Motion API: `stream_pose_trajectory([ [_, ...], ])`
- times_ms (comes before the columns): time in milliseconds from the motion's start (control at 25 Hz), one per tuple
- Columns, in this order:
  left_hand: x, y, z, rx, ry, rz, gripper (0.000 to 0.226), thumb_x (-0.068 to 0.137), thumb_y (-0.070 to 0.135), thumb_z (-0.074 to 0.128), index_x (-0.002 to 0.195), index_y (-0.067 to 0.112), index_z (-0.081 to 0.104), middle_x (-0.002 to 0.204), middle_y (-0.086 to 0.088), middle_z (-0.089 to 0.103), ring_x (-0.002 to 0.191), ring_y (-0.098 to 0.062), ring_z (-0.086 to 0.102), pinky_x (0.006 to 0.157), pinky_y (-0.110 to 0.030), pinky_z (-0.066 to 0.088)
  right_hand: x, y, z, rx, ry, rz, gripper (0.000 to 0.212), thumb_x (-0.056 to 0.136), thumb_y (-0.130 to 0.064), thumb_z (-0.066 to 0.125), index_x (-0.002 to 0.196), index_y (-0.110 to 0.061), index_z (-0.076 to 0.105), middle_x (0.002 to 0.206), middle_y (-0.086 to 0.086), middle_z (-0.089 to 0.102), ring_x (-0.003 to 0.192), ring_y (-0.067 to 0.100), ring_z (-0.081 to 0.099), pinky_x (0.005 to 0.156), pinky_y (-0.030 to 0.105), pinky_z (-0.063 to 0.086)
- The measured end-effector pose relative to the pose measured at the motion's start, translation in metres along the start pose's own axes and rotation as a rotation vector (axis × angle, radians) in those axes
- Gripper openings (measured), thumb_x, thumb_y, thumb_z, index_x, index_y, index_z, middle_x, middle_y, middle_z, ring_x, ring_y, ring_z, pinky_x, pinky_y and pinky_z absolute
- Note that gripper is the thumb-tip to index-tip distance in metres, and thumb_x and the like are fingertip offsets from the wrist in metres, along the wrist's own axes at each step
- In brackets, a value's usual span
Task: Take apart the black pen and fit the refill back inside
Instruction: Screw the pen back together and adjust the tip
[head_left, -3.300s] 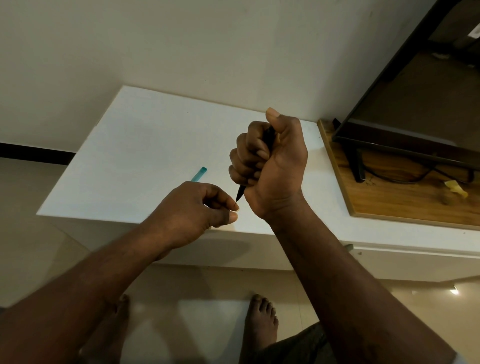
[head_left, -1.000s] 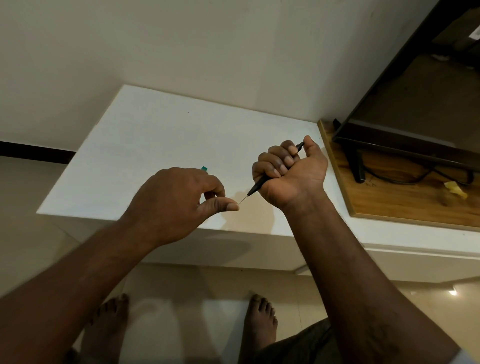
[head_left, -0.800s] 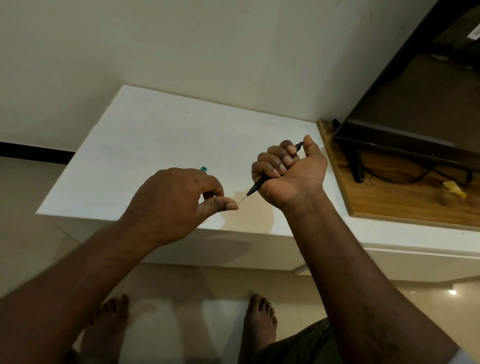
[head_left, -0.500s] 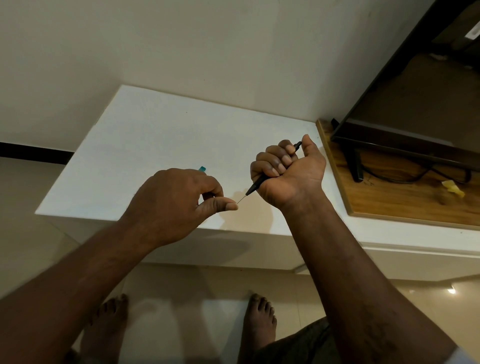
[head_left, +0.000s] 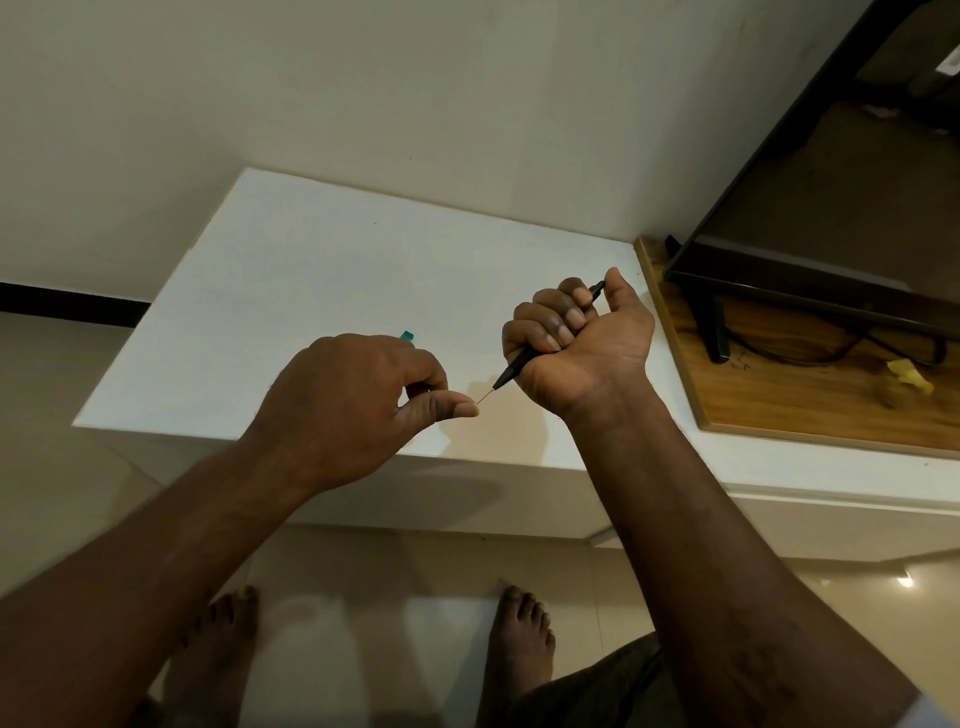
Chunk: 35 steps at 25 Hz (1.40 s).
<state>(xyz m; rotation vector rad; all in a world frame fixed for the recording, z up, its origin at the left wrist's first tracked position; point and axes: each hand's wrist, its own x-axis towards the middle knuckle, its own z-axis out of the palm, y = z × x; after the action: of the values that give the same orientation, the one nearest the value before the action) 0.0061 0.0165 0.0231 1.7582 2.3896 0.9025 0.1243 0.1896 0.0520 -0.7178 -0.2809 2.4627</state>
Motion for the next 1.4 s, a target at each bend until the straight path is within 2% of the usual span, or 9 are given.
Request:
stream_pose_trajectory([
  [160,-0.0004,-0.0004,0.0006,0.011,-0.004,-0.001,0.062,0.083,0.083,0.036,0.084,0.034,0.074,0.072,0.015,0.066,0.063,-0.009,0.057,0.058,-0.031,0.046,0.0006,-0.0003,0.0002,0.002,0.001,0.004,0.056,0.099,-0.056,0.044,0.059,-0.016,0.044,0.054,-0.008,0.029,0.042,0.009,0.022,0.049,0.02,0.015],
  [360,0.0,0.0003,0.0003,0.021,0.009,0.017,0.062,0.085,0.082,0.037,0.084,0.032,0.074,0.071,0.013,0.066,0.061,-0.009,0.055,0.056,-0.028,0.041,0.0012,-0.0001,-0.0006,0.003,-0.004,0.002,0.055,0.099,-0.055,0.044,0.06,-0.017,0.044,0.055,-0.008,0.029,0.043,0.009,0.022,0.05,0.021,0.015],
  [720,-0.0001,0.0005,0.0011,0.032,0.007,0.024,0.06,0.085,0.08,0.039,0.084,0.031,0.075,0.072,0.012,0.067,0.062,-0.01,0.058,0.058,-0.03,0.047,0.0019,-0.0011,-0.0003,0.004,-0.008,-0.005,0.052,0.098,-0.053,0.046,0.06,-0.017,0.045,0.055,-0.008,0.03,0.042,0.009,0.023,0.048,0.02,0.016],
  [1400,0.0004,-0.0012,0.0019,0.025,0.005,0.022,0.068,0.083,0.085,0.031,0.083,0.033,0.074,0.071,0.012,0.068,0.062,-0.009,0.059,0.059,-0.035,0.051,0.0011,-0.001,0.0034,-0.004,-0.006,-0.043,0.046,0.096,-0.043,0.046,0.058,-0.017,0.042,0.054,-0.008,0.028,0.039,0.01,0.021,0.043,0.02,0.016],
])
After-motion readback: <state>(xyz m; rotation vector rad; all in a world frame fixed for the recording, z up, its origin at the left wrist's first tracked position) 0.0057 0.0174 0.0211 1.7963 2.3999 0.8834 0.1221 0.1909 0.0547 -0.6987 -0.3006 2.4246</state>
